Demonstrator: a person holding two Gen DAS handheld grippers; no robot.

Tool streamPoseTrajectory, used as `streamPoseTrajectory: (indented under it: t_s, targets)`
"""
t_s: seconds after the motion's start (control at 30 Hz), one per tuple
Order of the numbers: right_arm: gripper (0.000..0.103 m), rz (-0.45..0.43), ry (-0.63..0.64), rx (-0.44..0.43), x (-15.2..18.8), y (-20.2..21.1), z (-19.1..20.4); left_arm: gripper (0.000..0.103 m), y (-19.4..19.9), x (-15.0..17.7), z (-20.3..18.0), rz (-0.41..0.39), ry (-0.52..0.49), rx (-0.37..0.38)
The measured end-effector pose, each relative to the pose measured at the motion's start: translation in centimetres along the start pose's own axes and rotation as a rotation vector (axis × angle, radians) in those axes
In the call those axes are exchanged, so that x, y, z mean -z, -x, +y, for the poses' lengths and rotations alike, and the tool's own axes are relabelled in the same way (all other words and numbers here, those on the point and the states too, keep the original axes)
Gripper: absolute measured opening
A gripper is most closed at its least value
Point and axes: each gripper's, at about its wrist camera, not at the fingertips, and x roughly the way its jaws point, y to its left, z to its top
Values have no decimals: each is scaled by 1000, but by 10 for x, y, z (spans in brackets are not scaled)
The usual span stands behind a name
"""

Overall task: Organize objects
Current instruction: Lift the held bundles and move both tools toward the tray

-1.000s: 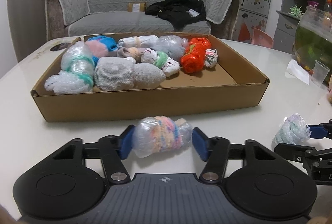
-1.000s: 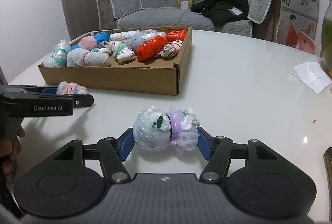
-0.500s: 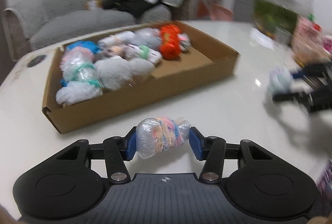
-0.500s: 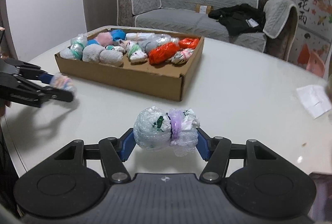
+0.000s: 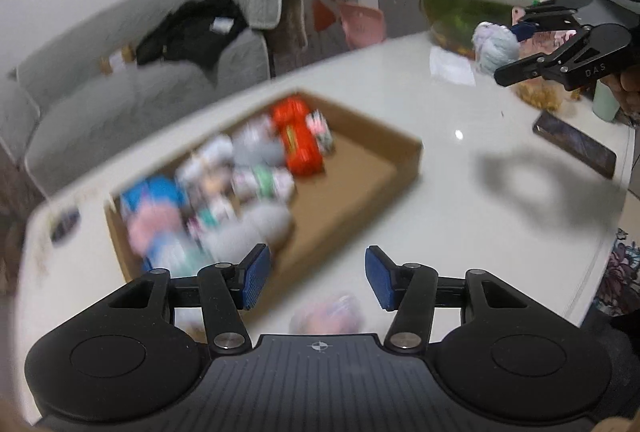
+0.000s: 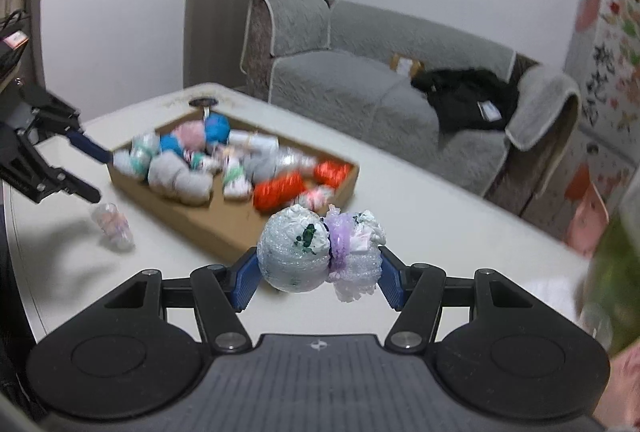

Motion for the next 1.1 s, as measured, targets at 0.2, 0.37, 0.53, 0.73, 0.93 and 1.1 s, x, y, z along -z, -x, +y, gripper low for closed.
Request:
streamPoseTrajectory:
  t_s: [0.2, 0.37, 0.53, 0.73, 0.93, 1.1]
  targets:
    - [57, -16, 33, -41, -40, -21, -18, 57, -9, -48, 17, -32, -4, 11]
    - [57, -17, 20, -71, -35, -33, -9, 77, -13, -25, 16, -19, 47, 6]
    - [57, -2, -38, -138, -2, -35, 10, 101, -14, 47, 0, -46, 201, -104]
    - [57, 42, -94, -208, 22, -61, 32, 100, -59, 84, -8, -52, 423, -237]
    - [57, 26, -120, -237, 26, -57, 39, 103, -92, 73, -26, -57, 397, -374]
    - [57, 18, -134, -238, 31, -53, 35, 103, -103, 69, -27, -19, 369, -464]
